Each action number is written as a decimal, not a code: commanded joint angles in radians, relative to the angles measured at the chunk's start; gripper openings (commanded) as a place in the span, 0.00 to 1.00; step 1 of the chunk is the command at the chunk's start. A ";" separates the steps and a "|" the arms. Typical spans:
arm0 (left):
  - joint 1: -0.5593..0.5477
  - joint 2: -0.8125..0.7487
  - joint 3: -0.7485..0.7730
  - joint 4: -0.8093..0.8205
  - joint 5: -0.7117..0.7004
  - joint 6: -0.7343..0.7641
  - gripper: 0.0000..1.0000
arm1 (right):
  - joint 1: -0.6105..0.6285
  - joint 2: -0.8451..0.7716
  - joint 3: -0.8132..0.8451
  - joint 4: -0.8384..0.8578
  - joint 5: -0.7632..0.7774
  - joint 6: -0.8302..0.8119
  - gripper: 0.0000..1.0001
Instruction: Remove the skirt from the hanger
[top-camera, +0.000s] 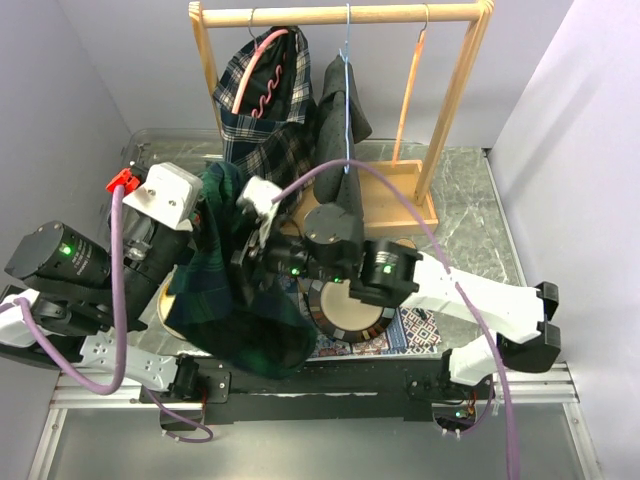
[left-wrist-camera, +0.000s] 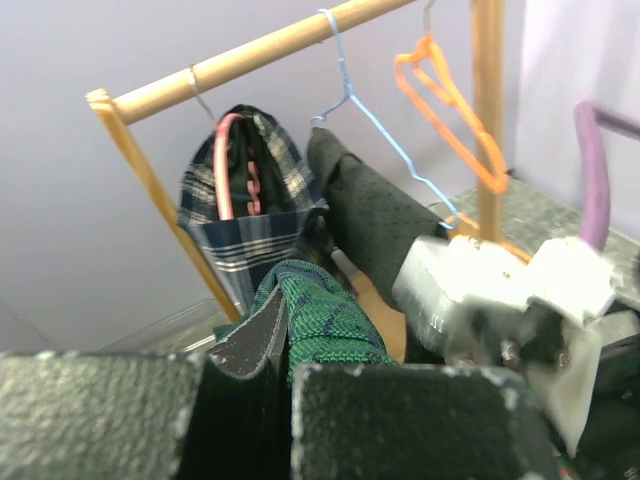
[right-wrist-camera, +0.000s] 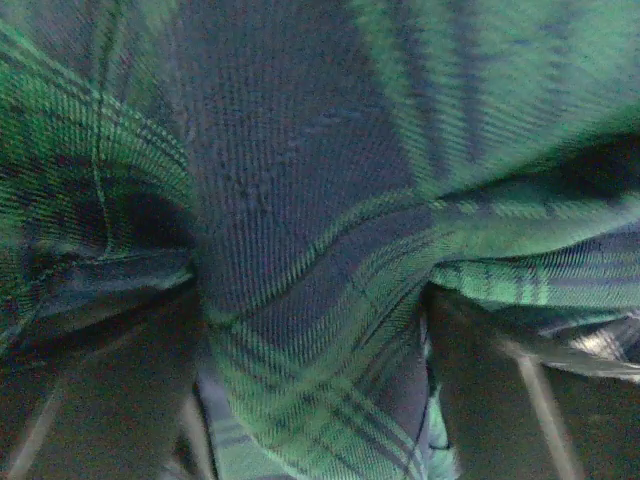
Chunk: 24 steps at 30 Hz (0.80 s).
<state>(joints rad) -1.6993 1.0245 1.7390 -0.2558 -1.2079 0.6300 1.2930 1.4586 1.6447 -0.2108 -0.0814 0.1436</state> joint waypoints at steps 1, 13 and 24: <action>0.000 -0.006 0.015 -0.036 0.105 -0.121 0.01 | 0.011 -0.017 -0.058 0.197 -0.069 -0.033 0.37; 0.160 0.051 -0.004 -0.120 0.298 -0.199 0.94 | 0.011 -0.438 -0.519 0.413 0.080 0.034 0.00; 0.778 0.023 0.018 -0.089 0.404 -0.435 0.97 | 0.008 -0.612 -0.461 0.217 0.103 -0.022 0.00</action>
<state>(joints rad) -1.1233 1.1389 1.7103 -0.3969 -0.7994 0.3286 1.2991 0.8642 1.1011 -0.0086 0.0204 0.1543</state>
